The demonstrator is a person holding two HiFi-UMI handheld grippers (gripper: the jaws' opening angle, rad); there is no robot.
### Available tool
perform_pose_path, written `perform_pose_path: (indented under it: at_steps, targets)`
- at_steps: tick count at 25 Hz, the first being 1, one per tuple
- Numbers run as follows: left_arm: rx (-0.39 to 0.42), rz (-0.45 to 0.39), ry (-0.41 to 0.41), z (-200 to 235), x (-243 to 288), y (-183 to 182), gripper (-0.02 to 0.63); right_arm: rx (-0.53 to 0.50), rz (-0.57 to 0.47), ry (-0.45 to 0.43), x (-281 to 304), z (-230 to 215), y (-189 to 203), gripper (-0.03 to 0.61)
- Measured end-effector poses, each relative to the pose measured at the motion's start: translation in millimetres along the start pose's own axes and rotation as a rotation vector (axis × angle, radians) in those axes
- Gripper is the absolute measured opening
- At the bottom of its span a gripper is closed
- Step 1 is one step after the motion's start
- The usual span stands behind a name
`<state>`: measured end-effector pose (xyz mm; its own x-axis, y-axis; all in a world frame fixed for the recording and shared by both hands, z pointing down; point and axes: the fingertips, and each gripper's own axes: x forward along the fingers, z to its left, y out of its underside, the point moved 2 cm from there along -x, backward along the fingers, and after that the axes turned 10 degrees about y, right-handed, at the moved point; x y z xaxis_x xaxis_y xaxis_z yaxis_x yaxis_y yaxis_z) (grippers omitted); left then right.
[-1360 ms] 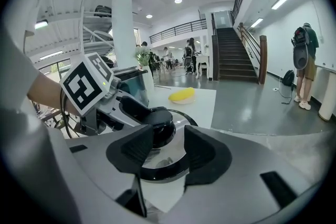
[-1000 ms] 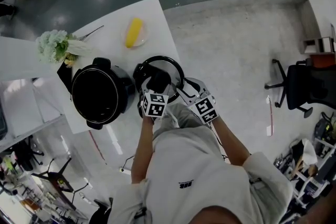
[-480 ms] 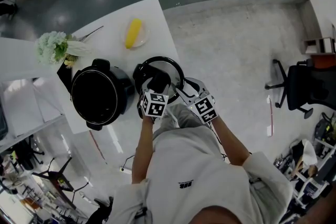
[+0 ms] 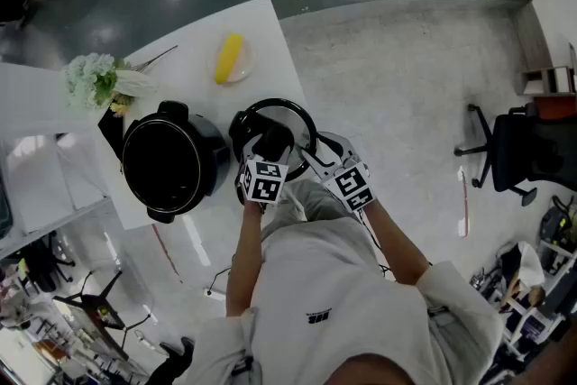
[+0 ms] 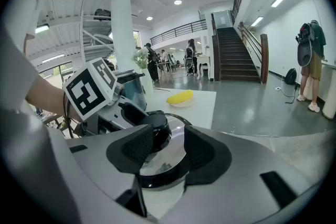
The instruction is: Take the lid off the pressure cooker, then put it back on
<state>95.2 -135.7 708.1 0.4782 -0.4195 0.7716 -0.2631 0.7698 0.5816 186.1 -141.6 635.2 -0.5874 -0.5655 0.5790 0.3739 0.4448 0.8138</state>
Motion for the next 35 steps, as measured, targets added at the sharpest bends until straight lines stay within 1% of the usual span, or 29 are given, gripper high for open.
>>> perform_pose_path:
  at_steps: [4,10,18,29,35]
  targets:
    - [0.013,-0.007,0.004,-6.3,-6.8,-5.2,0.287,-0.006,-0.001,0.004,-5.8,-1.4,-6.2,0.186]
    - [0.034,-0.033,0.004,-17.3,-23.2,-20.4,0.287,-0.024,-0.035,0.001,-18.3,-2.2,-20.2,0.186]
    - [0.068,-0.071,-0.006,-32.6,-57.5,-51.3,0.287,-0.044,-0.067,-0.029,-45.0,1.5,-53.7,0.186]
    - [0.113,-0.154,-0.064,-49.9,-120.9,-107.1,0.287,-0.127,-0.162,-0.068,-82.9,2.0,-107.3,0.186]
    - [0.115,-0.184,-0.084,-51.1,-153.2,-124.0,0.287,-0.16,-0.226,-0.089,-88.0,7.5,-131.2,0.186]
